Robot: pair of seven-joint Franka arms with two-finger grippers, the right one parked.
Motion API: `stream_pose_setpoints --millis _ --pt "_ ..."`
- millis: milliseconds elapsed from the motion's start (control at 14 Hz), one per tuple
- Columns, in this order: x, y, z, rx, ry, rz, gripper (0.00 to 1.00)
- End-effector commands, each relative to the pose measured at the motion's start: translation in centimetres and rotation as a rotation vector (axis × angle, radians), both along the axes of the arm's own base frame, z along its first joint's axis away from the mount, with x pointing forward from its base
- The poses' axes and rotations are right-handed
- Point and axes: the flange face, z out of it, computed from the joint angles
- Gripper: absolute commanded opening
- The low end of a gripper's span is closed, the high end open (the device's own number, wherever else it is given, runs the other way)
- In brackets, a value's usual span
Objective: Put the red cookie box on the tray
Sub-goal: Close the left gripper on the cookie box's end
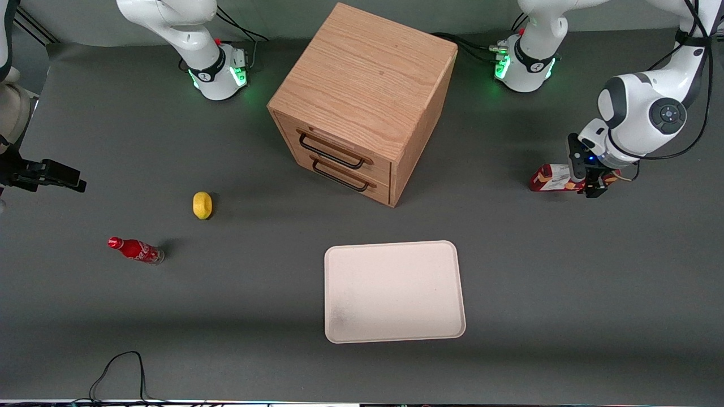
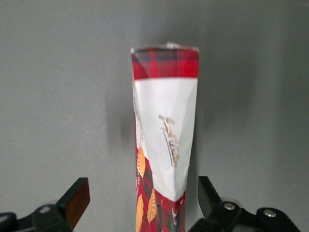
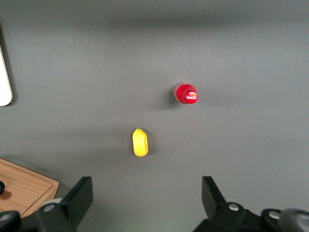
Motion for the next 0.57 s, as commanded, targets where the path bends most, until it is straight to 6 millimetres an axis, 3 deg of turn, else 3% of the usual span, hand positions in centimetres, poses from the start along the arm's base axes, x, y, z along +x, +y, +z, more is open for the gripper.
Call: stream_pose_setpoints --millis 0,143,214,286,500 --pt "-0.40 0.30 0.06 0.005 -0.013 -0.017 1.00" --pt "-0.40 0.30 0.06 0.005 -0.013 -0.017 0.92" --pt "-0.40 0.30 0.06 0.005 -0.013 -0.017 0.56" --pt "-0.44 0.35 0.08 0.005 -0.015 -0.014 0.01" --pt "-0.58 0.40 0.03 0.005 -0.012 -0.012 0.00"
